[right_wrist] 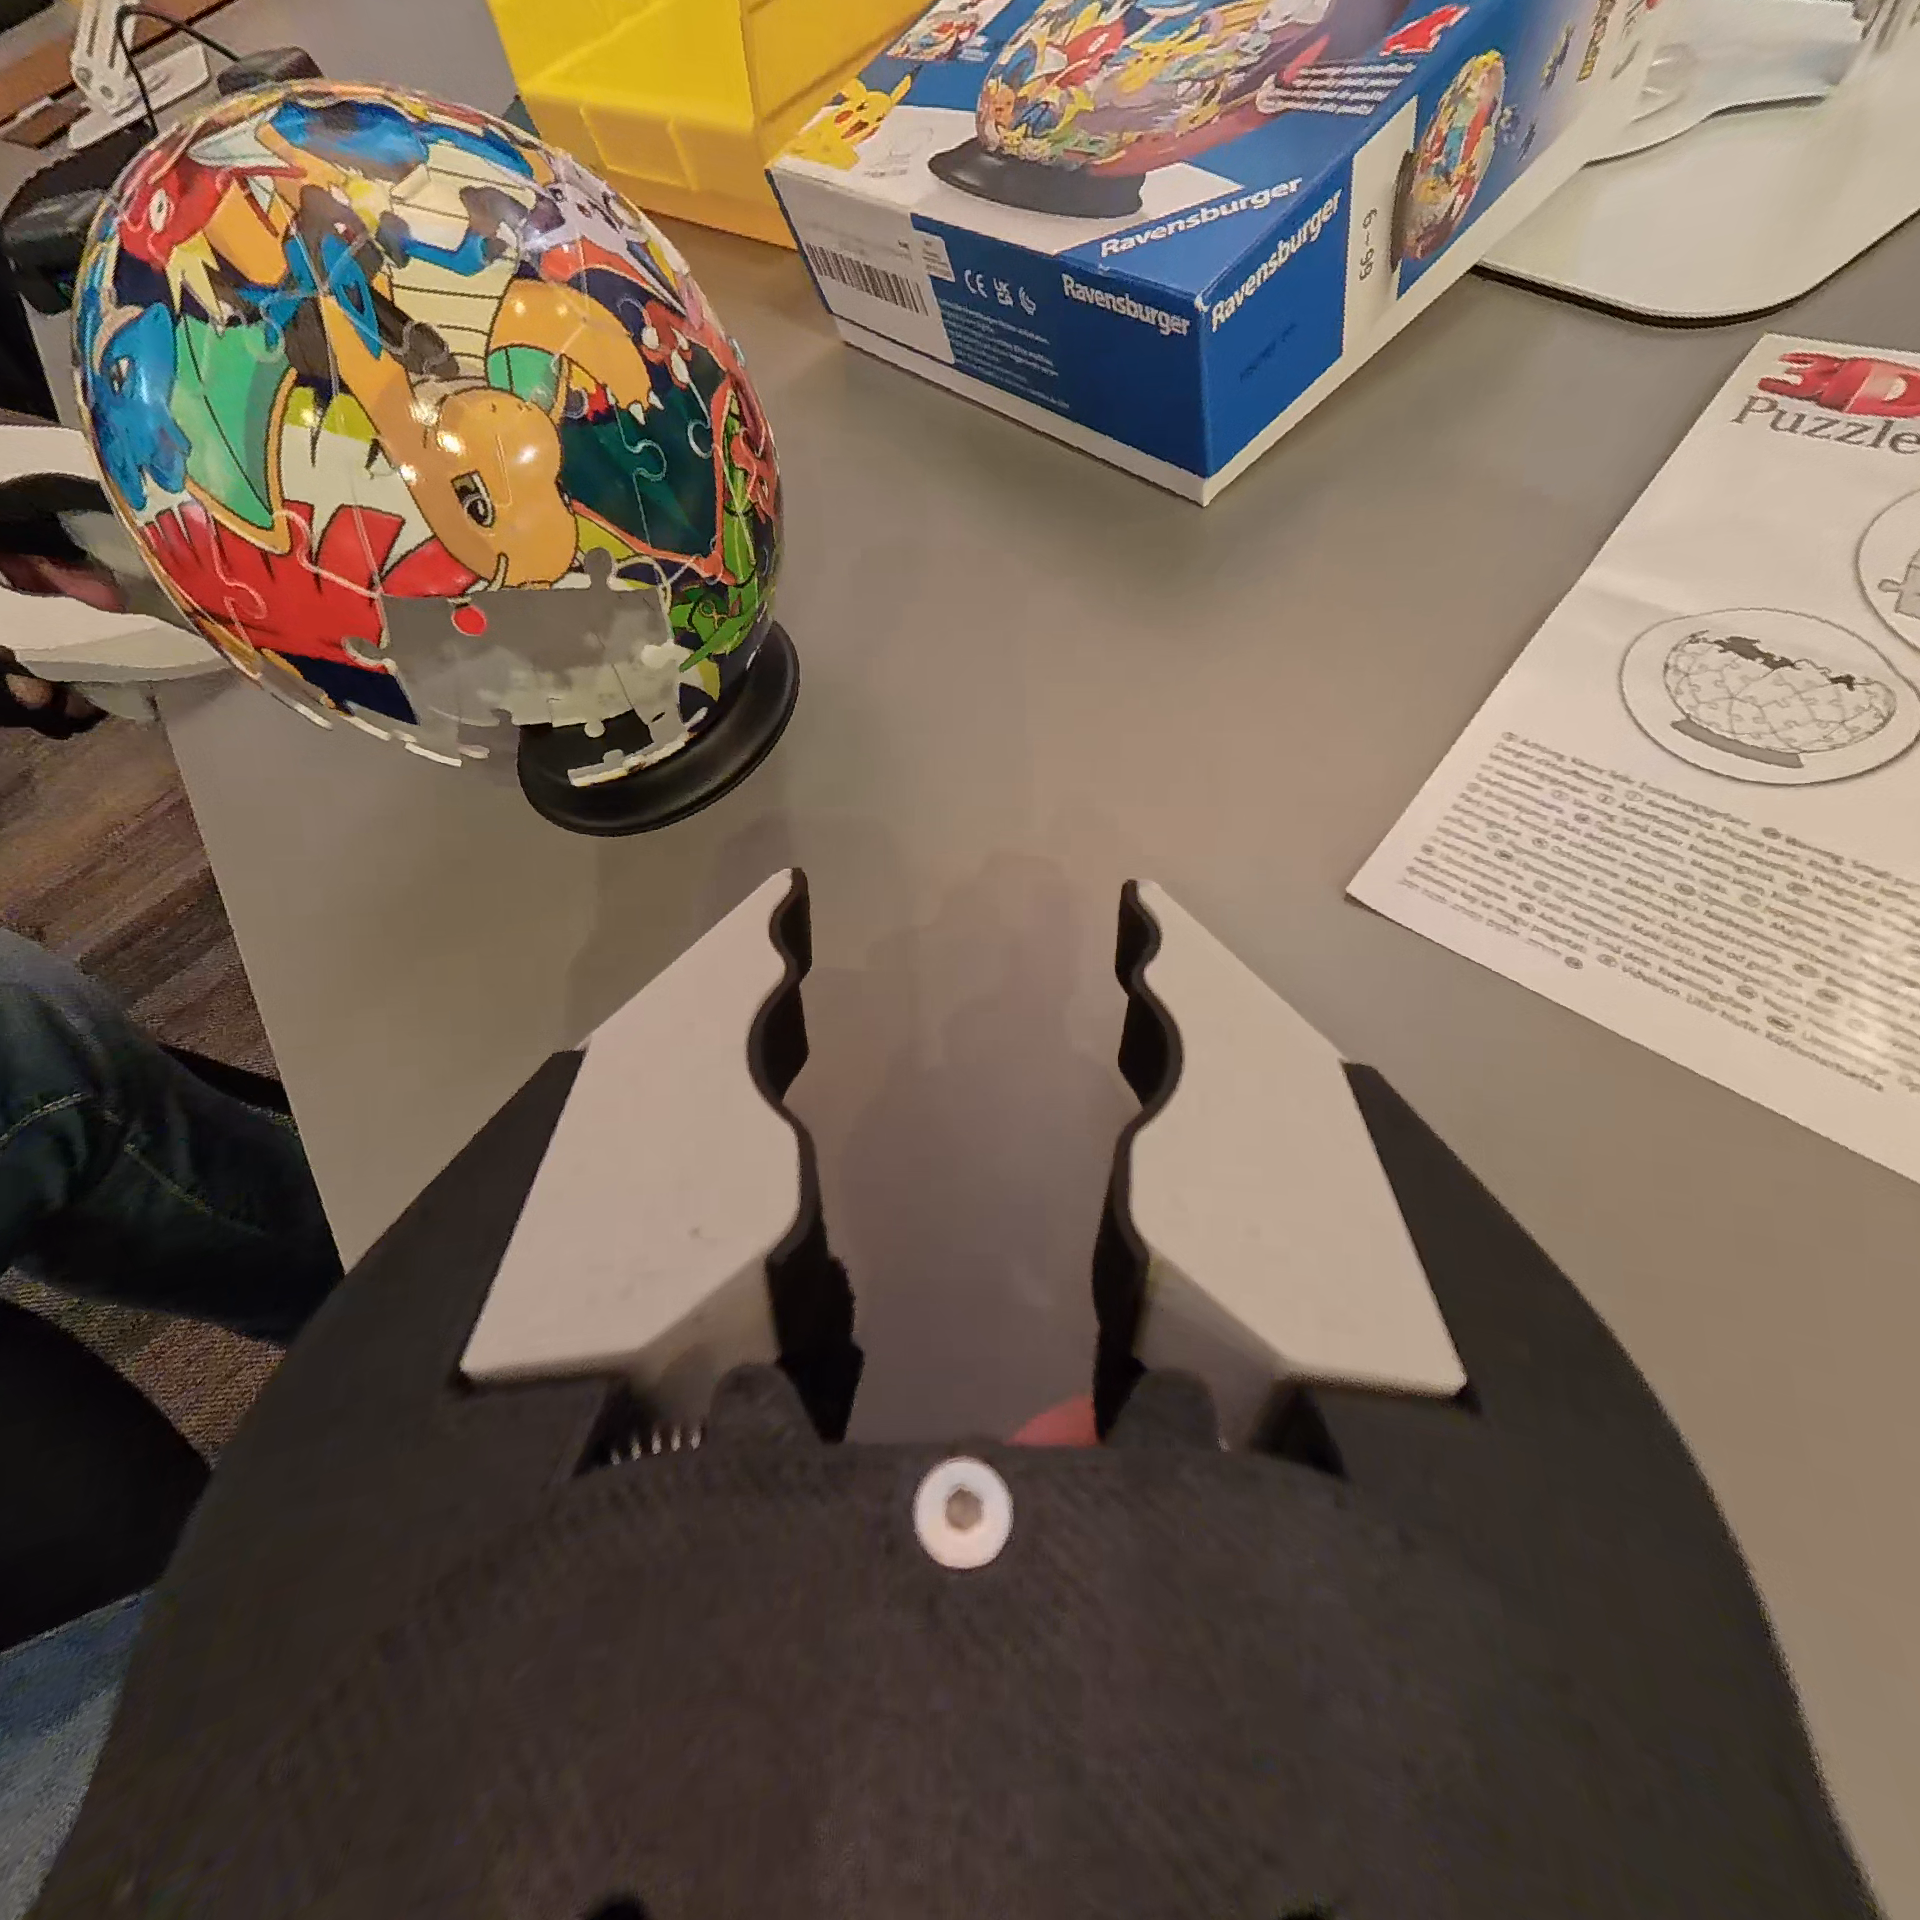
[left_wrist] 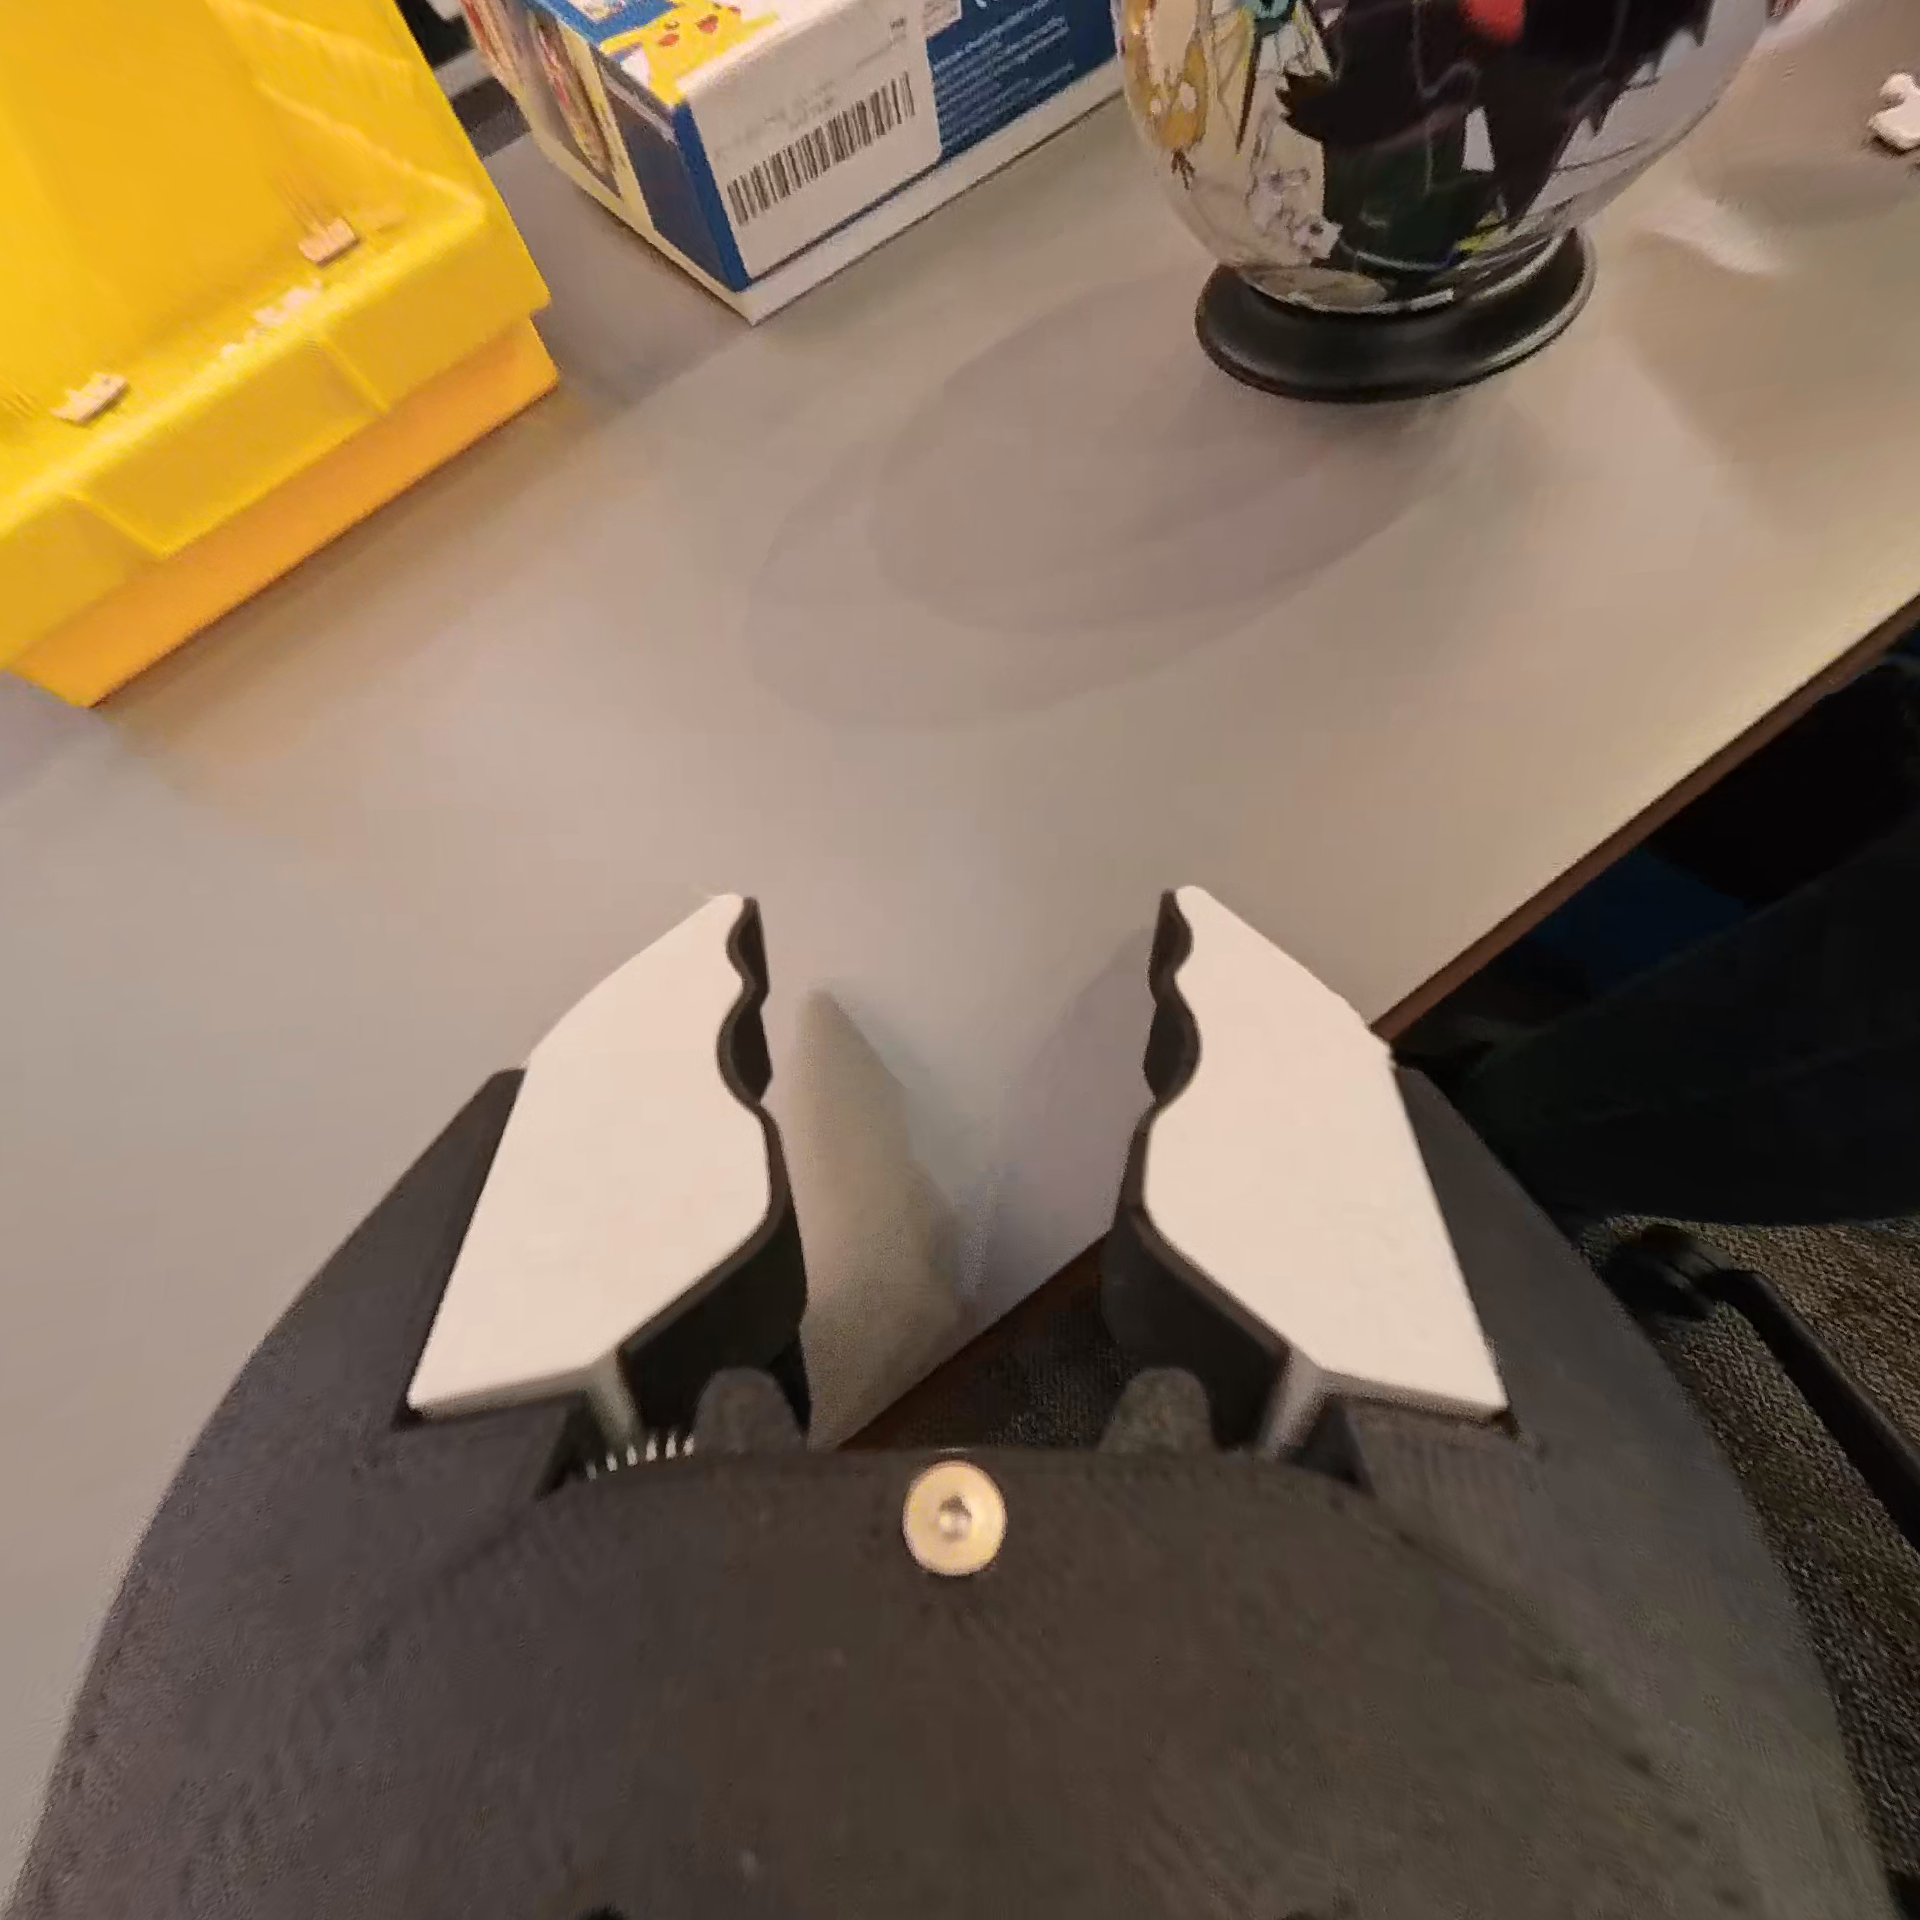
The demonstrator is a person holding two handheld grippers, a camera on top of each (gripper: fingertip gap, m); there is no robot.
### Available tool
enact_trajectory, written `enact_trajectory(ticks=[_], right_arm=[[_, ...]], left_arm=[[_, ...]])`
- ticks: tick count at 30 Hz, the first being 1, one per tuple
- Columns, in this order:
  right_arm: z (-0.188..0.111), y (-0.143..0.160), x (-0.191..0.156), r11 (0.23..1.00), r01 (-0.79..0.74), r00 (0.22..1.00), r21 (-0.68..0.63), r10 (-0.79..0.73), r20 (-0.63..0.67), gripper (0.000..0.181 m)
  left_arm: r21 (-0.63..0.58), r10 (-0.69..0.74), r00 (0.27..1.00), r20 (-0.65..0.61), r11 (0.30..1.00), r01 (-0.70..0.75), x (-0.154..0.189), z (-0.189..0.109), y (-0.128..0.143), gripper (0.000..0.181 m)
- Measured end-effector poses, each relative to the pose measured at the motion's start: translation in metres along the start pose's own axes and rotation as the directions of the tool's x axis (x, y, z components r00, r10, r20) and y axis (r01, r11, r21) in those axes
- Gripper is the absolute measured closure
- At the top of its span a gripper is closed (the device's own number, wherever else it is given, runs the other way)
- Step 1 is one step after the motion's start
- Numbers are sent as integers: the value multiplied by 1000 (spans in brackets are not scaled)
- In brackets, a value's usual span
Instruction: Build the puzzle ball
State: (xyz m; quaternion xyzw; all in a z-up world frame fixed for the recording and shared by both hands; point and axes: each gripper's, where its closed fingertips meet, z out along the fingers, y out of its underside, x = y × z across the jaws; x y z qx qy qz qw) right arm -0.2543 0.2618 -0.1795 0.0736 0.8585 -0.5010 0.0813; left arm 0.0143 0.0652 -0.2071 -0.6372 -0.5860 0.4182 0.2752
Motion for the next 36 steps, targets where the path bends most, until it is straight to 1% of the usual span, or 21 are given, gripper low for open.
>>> enact_trajectory(ticks=[4,6,7,10,13,16,17,19,21,24,25,28,31,33,36], right_arm=[[-1,-3,-1,1000,2,1000,21,-2,7,125],[-2,-4,-1,1000,1,1000,30,-1,13,126],[-3,-5,-2,999,-3,1000,34,2,20,126],[-4,-6,-2,999,-19,999,43,18,37,126],[-2,-4,-3,1000,-11,999,29,9,42,127],[-2,-4,-4,1000,-5,999,24,4,46,128],[-1,-4,-5,1000,-3,999,23,2,48,128],[-1,-4,-4,1000,-7,999,19,7,47,128],[0,-3,-4,1000,-11,999,15,10,47,128],[1,-2,-5,1000,2,999,7,-3,46,129],[1,-2,-5,1000,5,999,3,-5,45,129],[1,-1,-5,1000,8,999,0,-8,46,129],[-1,-3,-7,1000,5,998,15,-6,64,129],[-3,-4,-9,1000,-9,995,26,7,96,128],[-5,-7,-12,999,-20,992,45,14,128,125]], left_arm=[[29,3,1000,-13,1000,-2,1,-2,-1,118],[39,-10,999,-40,999,12,4,-1,0,120],[45,-18,999,-47,999,21,4,-1,0,118],[41,1,998,-66,999,1,6,-1,0,123],[63,9,997,-72,998,-5,7,-2,-2,126],[59,4,995,-97,998,1,8,-4,-5,140],[63,0,994,-106,998,7,7,-4,-8,141],[65,-24,994,-108,997,31,2,-4,-16,137],[66,-14,994,-109,998,21,-3,-2,-28,131],[46,10,996,-90,999,-6,-12,8,-41,113],[23,5,995,-95,1000,-3,-14,14,-42,110],[-21,-11,993,-119,1000,9,-14,28,-44,113],[-99,-21,993,-120,995,10,-15,40,-38,110],[-120,-18,993,-114,993,4,-15,44,-36,109],[-184,-11,994,-104,983,-8,-14,49,-29,105]])
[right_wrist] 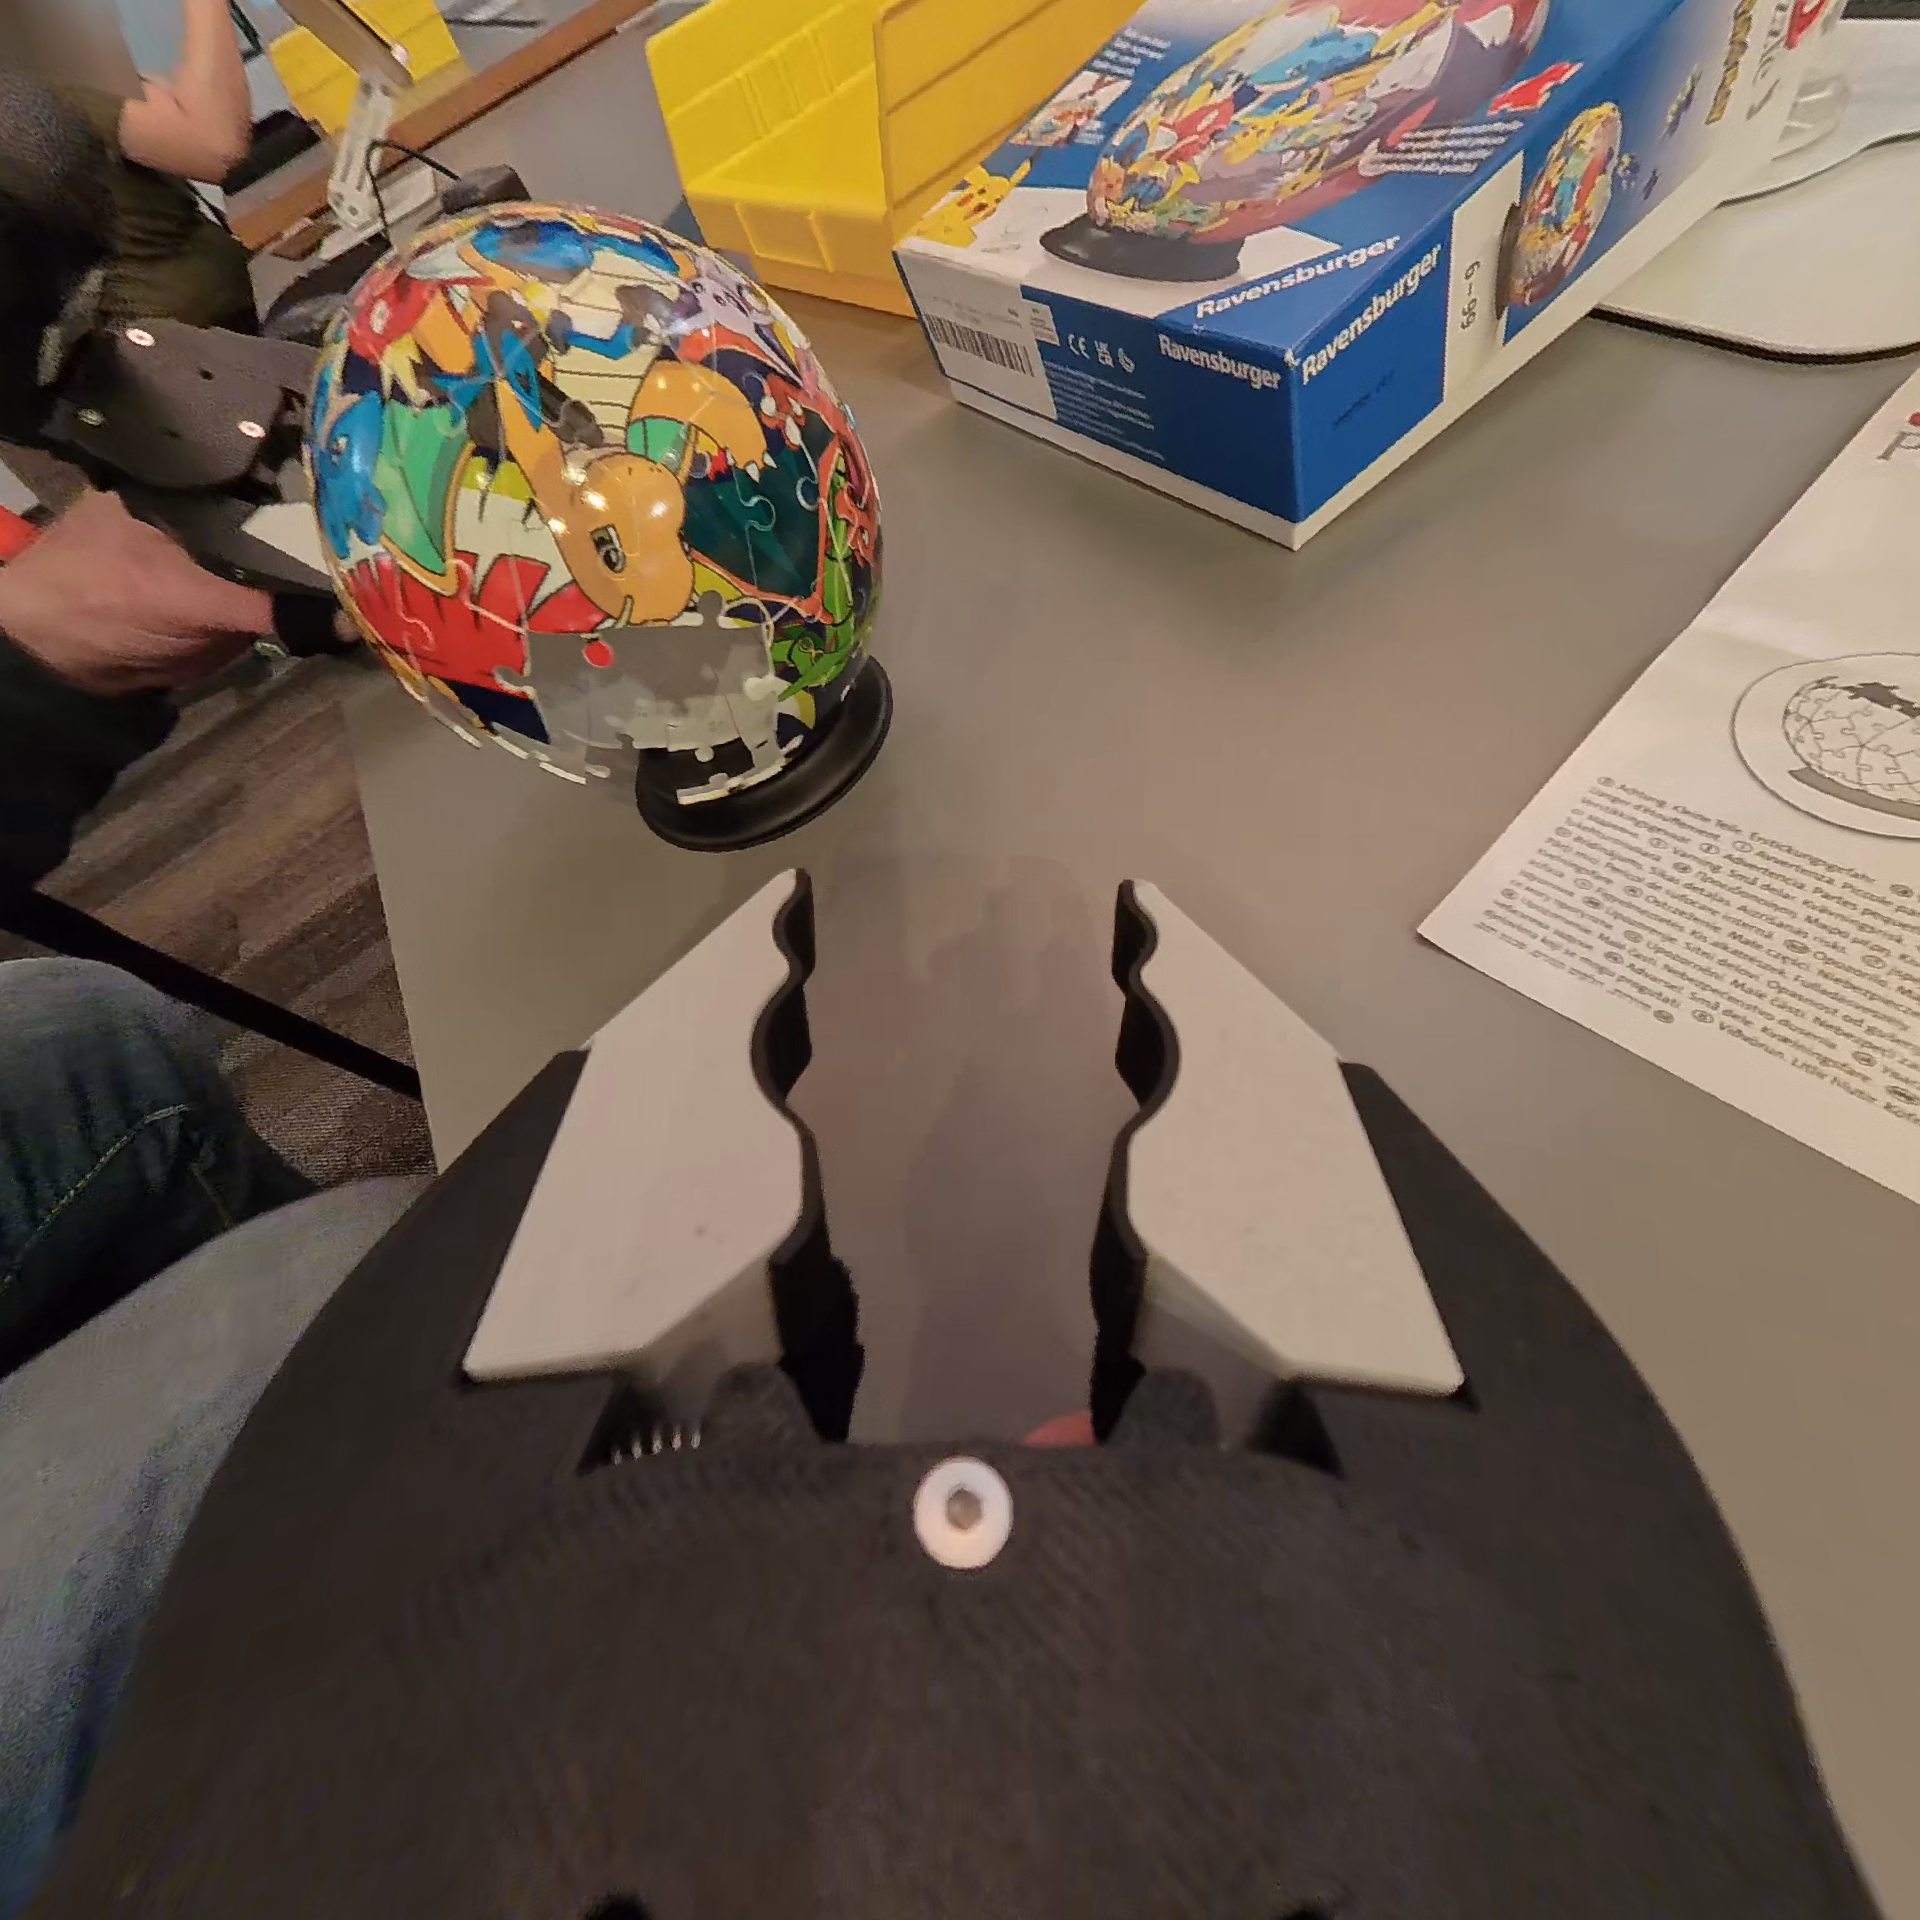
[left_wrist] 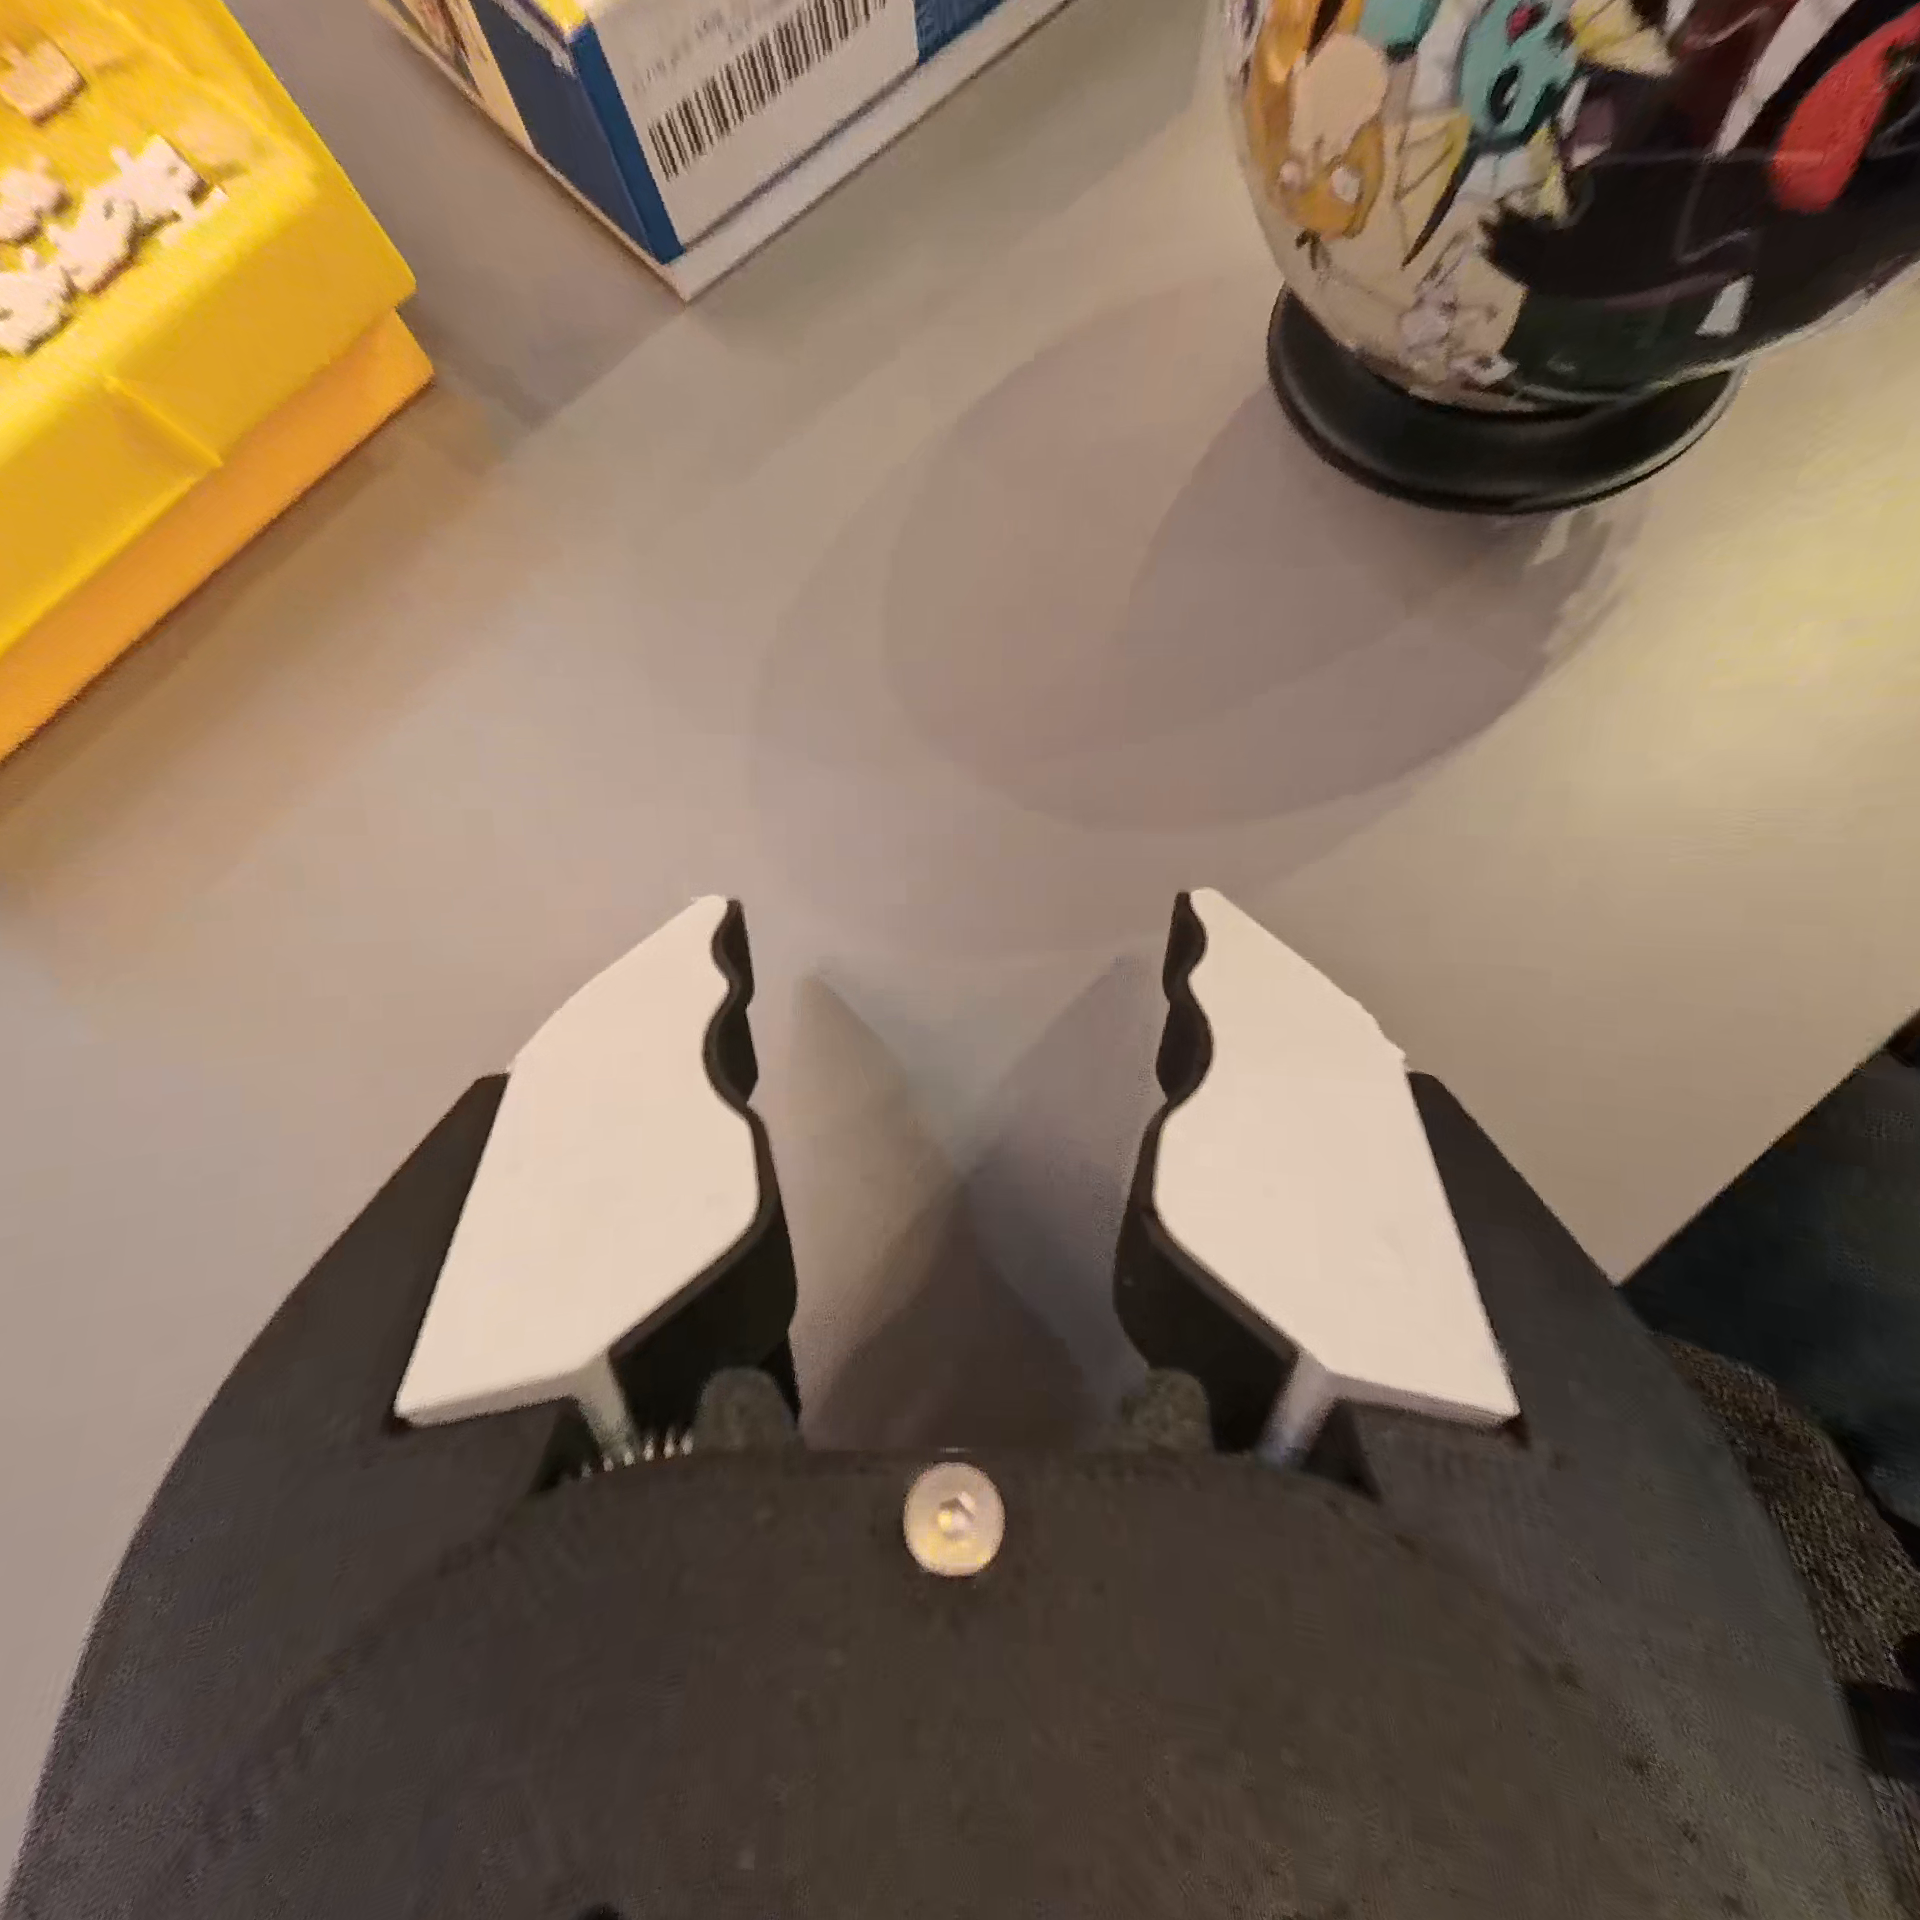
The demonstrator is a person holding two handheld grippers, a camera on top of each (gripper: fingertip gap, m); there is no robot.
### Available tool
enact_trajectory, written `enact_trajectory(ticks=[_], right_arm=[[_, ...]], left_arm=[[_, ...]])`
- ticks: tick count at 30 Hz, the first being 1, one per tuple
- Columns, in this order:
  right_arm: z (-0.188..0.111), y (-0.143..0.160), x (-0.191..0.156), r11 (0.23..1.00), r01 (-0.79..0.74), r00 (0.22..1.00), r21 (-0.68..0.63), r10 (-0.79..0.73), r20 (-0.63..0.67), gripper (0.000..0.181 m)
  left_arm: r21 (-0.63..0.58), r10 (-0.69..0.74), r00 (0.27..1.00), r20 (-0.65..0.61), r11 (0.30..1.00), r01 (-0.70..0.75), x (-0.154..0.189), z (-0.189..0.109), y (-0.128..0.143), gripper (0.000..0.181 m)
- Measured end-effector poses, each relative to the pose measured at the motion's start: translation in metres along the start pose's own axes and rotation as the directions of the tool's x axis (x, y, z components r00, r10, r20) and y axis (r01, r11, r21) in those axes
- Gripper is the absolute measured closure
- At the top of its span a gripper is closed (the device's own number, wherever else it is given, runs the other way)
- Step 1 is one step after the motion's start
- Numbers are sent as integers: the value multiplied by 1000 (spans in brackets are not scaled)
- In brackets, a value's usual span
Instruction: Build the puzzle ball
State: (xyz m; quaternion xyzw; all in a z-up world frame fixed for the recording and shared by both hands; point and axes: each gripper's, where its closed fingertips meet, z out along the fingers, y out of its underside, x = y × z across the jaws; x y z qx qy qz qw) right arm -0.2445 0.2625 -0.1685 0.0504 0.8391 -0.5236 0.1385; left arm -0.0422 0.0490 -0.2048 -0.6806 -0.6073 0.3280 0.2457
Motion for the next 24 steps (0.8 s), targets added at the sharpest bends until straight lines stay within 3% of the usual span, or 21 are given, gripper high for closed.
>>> enact_trajectory(ticks=[13,20,24], right_arm=[[-10,-11,-5,995,33,999,92,-34,11,116],[-13,-13,-2,990,75,996,117,-69,-53,114],[-14,-14,5,991,40,996,126,-30,-79,112]], left_arm=[[-64,-47,999,-9,997,47,-3,8,6,105],[-83,-71,992,-100,995,62,5,10,8,102],[-90,-70,985,-161,994,56,12,10,8,89]])
